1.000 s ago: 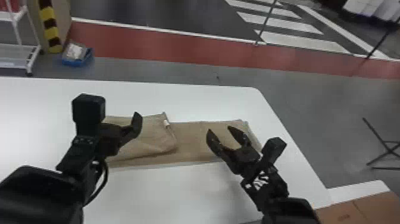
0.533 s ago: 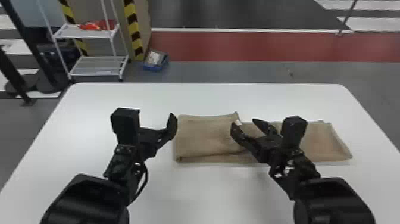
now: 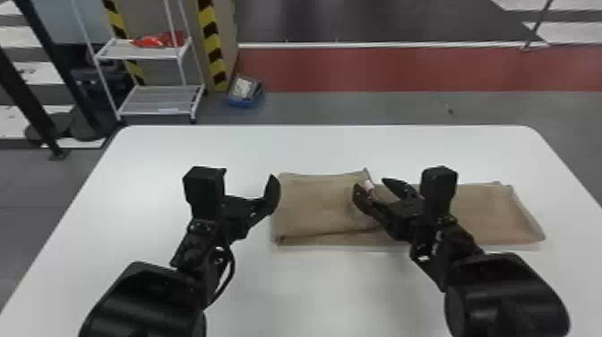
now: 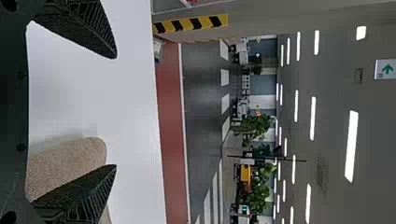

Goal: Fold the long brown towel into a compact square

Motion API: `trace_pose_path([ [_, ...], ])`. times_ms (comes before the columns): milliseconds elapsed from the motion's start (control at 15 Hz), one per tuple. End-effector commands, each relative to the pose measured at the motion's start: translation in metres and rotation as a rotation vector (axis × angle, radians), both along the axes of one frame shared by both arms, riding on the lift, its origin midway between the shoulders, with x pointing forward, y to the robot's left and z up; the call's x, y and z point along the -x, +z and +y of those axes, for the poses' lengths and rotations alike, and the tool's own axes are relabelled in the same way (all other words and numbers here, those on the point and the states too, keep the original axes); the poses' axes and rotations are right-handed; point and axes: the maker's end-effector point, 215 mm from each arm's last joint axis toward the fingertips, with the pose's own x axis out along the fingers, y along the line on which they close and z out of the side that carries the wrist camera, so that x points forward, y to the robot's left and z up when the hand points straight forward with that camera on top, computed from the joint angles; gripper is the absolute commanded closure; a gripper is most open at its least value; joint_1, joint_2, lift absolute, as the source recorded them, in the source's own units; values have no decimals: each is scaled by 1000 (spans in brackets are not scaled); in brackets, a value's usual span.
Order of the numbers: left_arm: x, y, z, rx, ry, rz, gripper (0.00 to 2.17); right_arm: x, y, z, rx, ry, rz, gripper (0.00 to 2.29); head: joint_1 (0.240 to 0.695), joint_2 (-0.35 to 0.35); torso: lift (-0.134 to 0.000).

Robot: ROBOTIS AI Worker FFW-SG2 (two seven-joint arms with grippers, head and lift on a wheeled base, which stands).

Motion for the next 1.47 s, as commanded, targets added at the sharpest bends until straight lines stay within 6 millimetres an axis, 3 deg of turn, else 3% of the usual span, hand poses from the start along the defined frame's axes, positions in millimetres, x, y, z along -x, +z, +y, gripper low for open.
trace_pose_path([
  [0, -2, 4, 0, 1, 0, -8, 39, -1, -3, 3, 11, 7, 12, 404, 695, 26, -125],
  [667, -5, 3, 3, 4, 7, -4, 39, -10, -20, -2, 34, 4, 89, 623, 695, 27, -125],
  [733, -5, 1, 4, 3, 7, -1, 39, -9, -23, -5, 37, 1, 102, 761, 695, 27, -125],
  [867, -5, 1, 4, 5, 7, -3, 39, -8, -23, -4, 31, 4, 96, 772, 695, 25, -125],
  [1000, -6, 3, 4, 6, 9, -5, 39, -7, -22, -4, 29, 3, 95, 1119, 695, 24, -125],
  [1267, -6, 3, 4, 6, 9, -5, 39, -2, -10, -1, 22, 17, 65, 1146, 695, 25, -125],
  [1400, -6, 2, 5, 5, 12, -4, 39, 10, 7, 6, 11, 29, 34, 1146, 695, 27, -125],
])
